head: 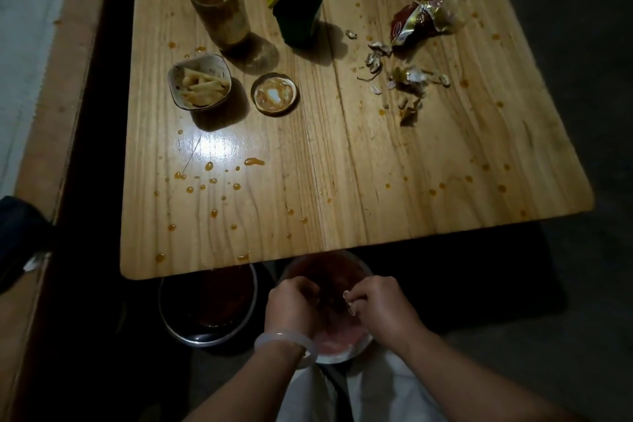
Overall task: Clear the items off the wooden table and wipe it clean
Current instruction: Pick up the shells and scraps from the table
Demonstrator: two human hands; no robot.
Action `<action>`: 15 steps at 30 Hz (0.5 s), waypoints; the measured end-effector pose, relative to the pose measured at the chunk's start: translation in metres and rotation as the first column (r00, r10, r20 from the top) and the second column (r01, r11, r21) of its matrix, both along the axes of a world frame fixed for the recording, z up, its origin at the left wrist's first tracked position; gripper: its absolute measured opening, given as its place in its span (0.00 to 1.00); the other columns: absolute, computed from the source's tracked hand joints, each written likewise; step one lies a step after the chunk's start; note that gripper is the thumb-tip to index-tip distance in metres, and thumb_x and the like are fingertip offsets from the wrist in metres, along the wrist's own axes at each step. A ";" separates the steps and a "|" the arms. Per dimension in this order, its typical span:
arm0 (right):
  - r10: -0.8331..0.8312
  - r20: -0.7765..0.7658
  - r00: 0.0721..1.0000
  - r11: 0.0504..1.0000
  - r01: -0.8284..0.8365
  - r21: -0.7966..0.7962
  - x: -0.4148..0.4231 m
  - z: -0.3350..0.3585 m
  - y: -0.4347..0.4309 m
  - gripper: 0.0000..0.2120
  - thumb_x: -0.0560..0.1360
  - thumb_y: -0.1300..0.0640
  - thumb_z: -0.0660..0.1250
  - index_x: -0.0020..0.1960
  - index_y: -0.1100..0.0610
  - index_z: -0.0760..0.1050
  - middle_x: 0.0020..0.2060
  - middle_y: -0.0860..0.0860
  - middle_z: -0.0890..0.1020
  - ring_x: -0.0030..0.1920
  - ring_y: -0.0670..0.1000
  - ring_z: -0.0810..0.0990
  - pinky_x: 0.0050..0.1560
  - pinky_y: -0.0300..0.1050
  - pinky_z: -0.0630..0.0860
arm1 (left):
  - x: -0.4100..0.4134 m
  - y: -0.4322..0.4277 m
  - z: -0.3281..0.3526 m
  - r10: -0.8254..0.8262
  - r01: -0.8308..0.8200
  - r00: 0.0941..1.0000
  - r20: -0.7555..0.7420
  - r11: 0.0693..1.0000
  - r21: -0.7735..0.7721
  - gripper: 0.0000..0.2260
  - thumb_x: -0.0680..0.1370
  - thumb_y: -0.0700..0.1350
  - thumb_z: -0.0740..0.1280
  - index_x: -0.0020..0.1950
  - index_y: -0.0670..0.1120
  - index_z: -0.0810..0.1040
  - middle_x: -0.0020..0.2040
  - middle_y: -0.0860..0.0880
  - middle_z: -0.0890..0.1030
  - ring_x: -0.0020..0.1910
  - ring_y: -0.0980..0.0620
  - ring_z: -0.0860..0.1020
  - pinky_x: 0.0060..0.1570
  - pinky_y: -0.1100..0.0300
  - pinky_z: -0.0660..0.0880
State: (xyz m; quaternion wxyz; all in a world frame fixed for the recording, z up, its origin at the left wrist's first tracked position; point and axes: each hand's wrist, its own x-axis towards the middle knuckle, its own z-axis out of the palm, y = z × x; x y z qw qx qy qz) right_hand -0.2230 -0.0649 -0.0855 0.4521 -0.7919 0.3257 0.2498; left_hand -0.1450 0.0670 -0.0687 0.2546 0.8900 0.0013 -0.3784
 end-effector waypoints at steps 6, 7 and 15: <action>-0.040 0.033 0.999 0.999 0.041 -0.019 0.007 0.004 -0.006 0.13 0.70 0.66 0.72 0.31 0.51 0.78 0.26 0.45 0.78 0.29 0.39 0.78 0.33 0.36 0.76 | 0.005 -0.011 0.001 -0.002 0.001 1.000 -0.032 1.000 -0.007 0.07 0.71 0.40 0.71 0.37 0.51 0.77 0.36 0.52 0.80 0.37 0.53 0.80 0.41 0.52 0.80; -0.027 0.028 0.999 0.999 0.027 -0.020 0.009 0.005 -0.008 0.14 0.69 0.65 0.73 0.31 0.50 0.77 0.24 0.45 0.77 0.27 0.38 0.77 0.32 0.36 0.76 | 0.006 -0.013 0.002 -0.037 0.037 0.999 -0.028 0.999 0.008 0.06 0.70 0.42 0.72 0.39 0.51 0.77 0.38 0.52 0.80 0.39 0.53 0.80 0.43 0.53 0.80; -0.011 0.002 1.000 0.999 0.011 0.051 0.027 0.017 -0.022 0.09 0.76 0.59 0.68 0.38 0.51 0.81 0.27 0.48 0.79 0.26 0.42 0.77 0.31 0.38 0.77 | 0.008 -0.027 0.006 -0.252 0.255 0.965 0.078 0.966 -0.030 0.04 0.75 0.45 0.67 0.44 0.53 0.80 0.41 0.55 0.81 0.41 0.58 0.78 0.43 0.59 0.78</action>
